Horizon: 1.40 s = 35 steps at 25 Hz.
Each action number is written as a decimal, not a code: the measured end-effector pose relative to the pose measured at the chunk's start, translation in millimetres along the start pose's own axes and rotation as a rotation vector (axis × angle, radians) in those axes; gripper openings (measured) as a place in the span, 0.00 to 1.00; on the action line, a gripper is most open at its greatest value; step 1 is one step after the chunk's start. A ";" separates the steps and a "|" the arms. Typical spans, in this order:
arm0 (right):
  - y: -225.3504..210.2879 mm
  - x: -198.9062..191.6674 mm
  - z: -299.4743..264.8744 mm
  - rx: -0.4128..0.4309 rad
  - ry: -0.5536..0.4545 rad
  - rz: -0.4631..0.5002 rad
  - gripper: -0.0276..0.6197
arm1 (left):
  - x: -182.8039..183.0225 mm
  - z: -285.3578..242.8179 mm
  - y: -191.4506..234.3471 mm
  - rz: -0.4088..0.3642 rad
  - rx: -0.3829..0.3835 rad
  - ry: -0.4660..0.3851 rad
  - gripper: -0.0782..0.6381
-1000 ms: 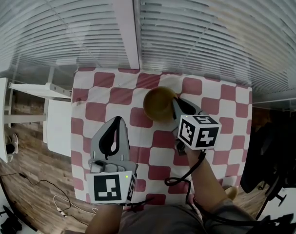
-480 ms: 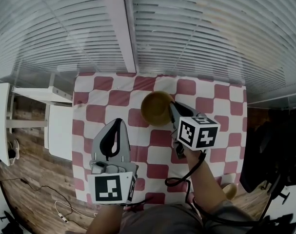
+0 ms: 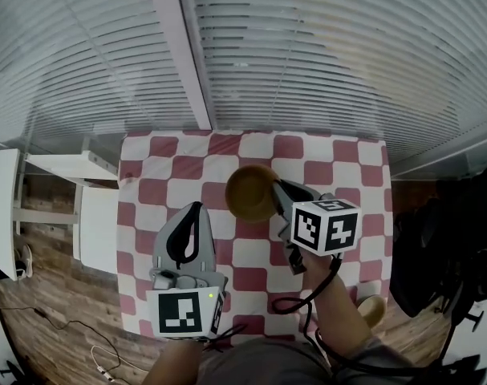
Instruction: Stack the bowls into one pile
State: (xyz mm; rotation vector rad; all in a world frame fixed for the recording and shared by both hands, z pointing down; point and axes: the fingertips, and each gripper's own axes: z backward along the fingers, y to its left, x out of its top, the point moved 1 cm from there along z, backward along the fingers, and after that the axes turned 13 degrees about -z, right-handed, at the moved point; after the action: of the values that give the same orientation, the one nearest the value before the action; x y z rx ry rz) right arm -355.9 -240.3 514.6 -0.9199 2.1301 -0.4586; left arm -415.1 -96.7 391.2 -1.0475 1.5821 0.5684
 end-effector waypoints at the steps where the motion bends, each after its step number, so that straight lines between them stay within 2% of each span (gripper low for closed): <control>1: 0.7 0.0 6.3 0.004 -0.006 0.000 0.11 | 2.4 2.1 -4.4 -0.003 -0.006 -0.006 0.11; 11: -10.0 -19.5 77.0 0.003 -0.059 -0.002 0.11 | 29.3 40.6 -61.5 -0.048 -0.063 -0.074 0.11; 21: -34.1 -62.4 150.2 -0.001 -0.072 -0.004 0.11 | 41.7 92.8 -133.0 -0.086 -0.119 -0.123 0.11; 27: -40.1 -90.6 201.0 0.003 -0.079 0.019 0.11 | 47.5 139.3 -171.6 -0.090 -0.122 -0.144 0.11; 35: -44.5 -126.7 236.4 0.019 -0.054 0.051 0.11 | 40.6 184.4 -207.7 -0.081 -0.103 -0.148 0.11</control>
State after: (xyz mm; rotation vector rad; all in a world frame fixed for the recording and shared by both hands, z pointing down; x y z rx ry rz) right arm -97.9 -183.4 450.2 -0.8554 2.0917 -0.4230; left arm -142.1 -64.0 334.7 -1.1155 1.3877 0.6625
